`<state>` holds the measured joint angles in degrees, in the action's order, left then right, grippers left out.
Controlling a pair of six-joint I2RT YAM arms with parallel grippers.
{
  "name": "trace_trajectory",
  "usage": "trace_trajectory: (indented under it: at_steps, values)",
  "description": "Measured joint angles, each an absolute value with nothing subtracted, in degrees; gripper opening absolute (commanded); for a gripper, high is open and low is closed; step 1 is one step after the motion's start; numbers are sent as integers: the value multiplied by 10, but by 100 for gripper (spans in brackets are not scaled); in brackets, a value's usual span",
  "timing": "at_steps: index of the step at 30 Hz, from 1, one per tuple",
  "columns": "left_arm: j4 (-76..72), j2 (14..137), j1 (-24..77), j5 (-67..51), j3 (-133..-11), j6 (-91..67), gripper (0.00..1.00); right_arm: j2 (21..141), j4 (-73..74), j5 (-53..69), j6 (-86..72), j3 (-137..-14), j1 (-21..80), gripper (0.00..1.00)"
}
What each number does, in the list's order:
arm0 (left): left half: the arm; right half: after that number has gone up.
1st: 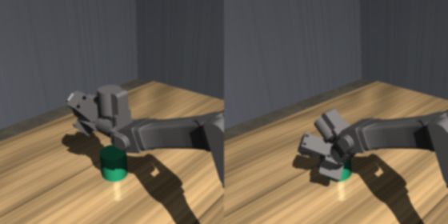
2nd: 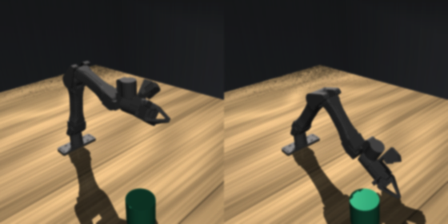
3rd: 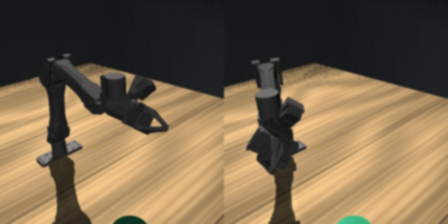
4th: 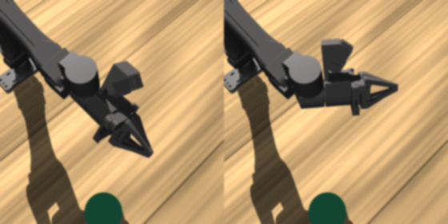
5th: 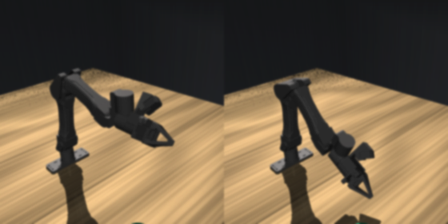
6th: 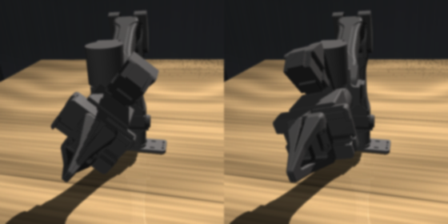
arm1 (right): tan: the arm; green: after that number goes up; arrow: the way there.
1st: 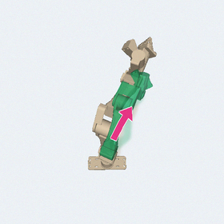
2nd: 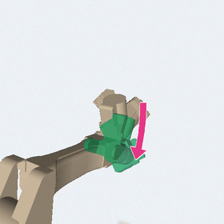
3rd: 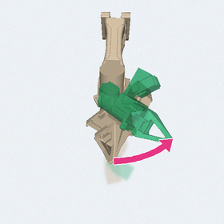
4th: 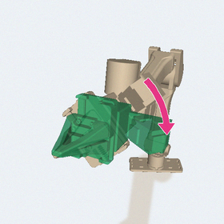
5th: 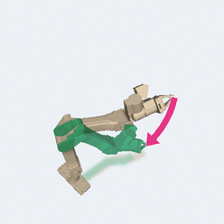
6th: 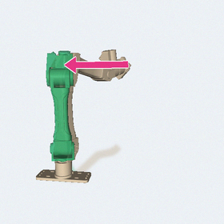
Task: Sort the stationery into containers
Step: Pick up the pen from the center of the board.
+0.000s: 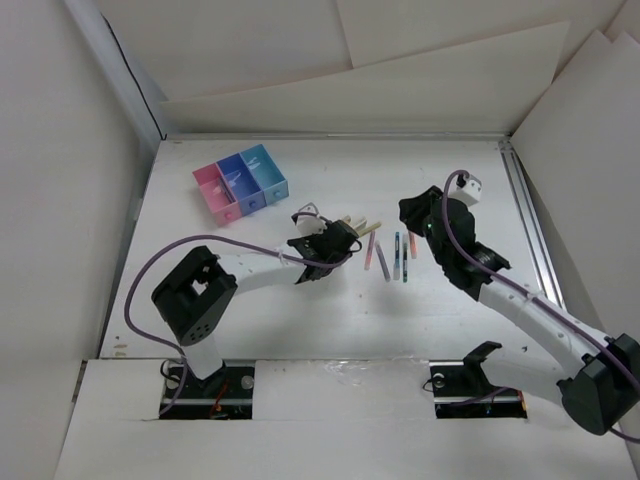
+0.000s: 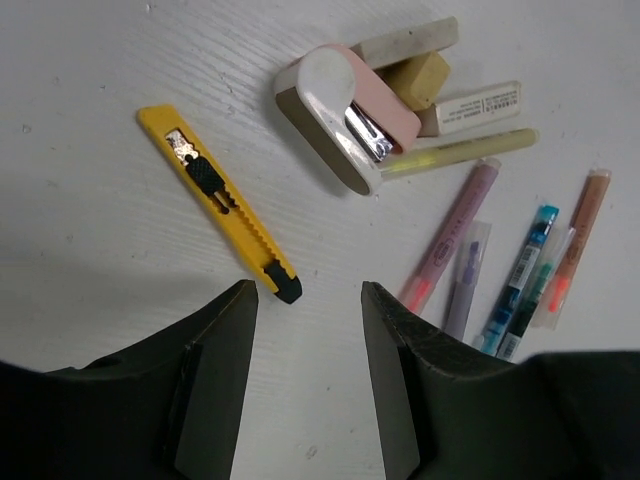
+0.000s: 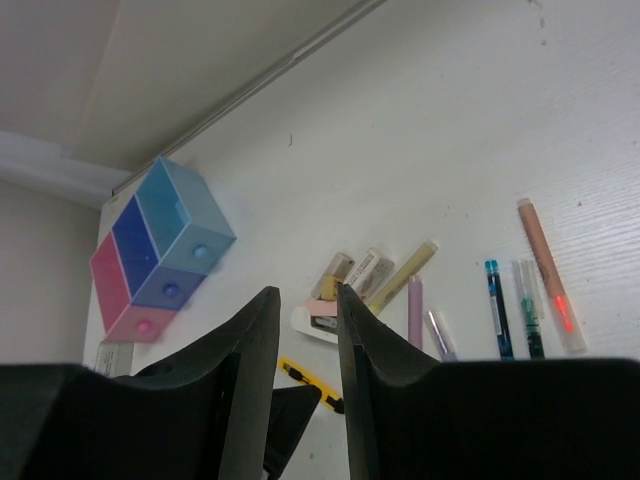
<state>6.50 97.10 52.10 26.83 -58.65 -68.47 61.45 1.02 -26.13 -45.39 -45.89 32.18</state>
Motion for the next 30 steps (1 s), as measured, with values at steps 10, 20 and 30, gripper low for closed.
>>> trace_trajectory:
  at_steps: [10, 20, 30]
  values:
    - [72, 1023, 512, 260, -605, -702, 42, 599, 11, -261, -459, -448, 315, 44]
    - [91, 1053, 512, 267, -634, -712, 44, 591, 11, -259, -459, -447, 314, 44]
    - [112, 1063, 510, 276, -646, -721, 32, 580, 11, -255, -459, -441, 311, 44]
